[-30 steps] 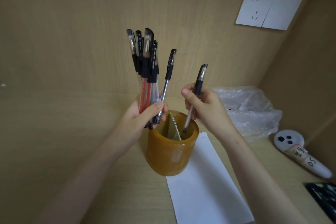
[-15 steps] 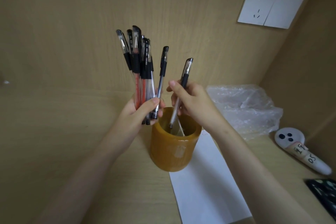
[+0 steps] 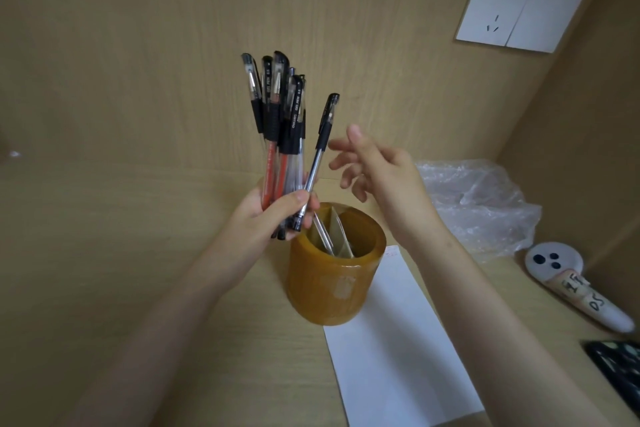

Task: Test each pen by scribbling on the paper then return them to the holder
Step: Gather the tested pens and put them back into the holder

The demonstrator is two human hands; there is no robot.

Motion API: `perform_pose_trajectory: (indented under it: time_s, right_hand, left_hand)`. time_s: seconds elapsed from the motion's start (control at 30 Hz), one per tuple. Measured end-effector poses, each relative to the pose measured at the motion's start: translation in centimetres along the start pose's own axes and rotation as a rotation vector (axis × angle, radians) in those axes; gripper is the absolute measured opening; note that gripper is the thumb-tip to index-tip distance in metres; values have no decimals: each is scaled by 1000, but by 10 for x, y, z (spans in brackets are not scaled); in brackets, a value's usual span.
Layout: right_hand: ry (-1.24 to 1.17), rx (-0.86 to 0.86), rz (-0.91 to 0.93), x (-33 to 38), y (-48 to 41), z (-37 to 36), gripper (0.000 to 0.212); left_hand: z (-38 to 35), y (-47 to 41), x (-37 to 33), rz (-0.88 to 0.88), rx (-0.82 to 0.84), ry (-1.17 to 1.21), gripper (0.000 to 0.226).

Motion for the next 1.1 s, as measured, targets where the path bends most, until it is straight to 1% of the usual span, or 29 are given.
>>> perform_pose_trajectory:
  time_s: [0.07,0.17,0.2,0.27,0.33,0.37,0.5,0.6,0.63,0.7,0.77,0.8,0.87,0.93,0.97,1.03,1.1]
  right_hand:
    - [-57,41,5,7,-5,-6,29]
    - [-58,40,-14,5,-11,-7,37]
    - [-26,22,-19,3,-12,-5,38]
    - [159,-14,-50,-3,-12,1,35]
    - [316,18,-93,-10,-12,2,29]
    - [337,44,-105,-12,-13,0,28]
    - [160,49,-52,-6,-9,-5,29]
    - [47,70,-44,1,-13,-9,31]
    - [-17,72,-24,4,-15,-10,30]
    - [-120,57,22,10,-18,-10,20]
    - [-197,15,79,14,-18,-9,12]
    - [-226,-24,112,15,-17,-7,12]
    - [-239,-131,182,17,-12,2,21]
    - [-162,-207,226,19,-8,14,32]
    - [-96,-198,230,20,-6,16,38]
    - [67,-123,207,19,-5,10,44]
    - [264,-63,176,13,-3,0,41]
  left_hand:
    - [0,0,-1,-3,15,-20,25]
    - [1,0,0,-4,4,-11,27]
    - [2,0,1,-4,-7,5,28]
    - [3,0,2,-5,-20,44,26]
    - [3,-1,3,3,-10,65,24]
    - [3,-1,3,8,-2,66,24]
    - [3,0,2,25,21,45,31]
    - [2,1,1,27,44,11,27]
    - [1,1,0,25,54,-1,26]
    - [0,1,-1,11,57,-18,27]
    - [1,1,-3,-14,34,6,26]
    - [3,0,-3,-24,17,35,26]
    - [6,0,-1,-30,-22,88,27]
    - [9,0,0,-39,-44,119,26]
    - [10,0,1,-42,-44,119,25]
    - [10,0,1,-36,-24,99,27]
    - [7,0,0,-28,5,76,35]
Point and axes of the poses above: each hand's wrist, its own y-axis away from the middle knuckle, its own z-axis out of the back of the hand, x = y × z, the point moved 5 cm from there along -y, towards the middle knuckle, and after that the axes turned 14 degrees about x, right-handed, at the moved point
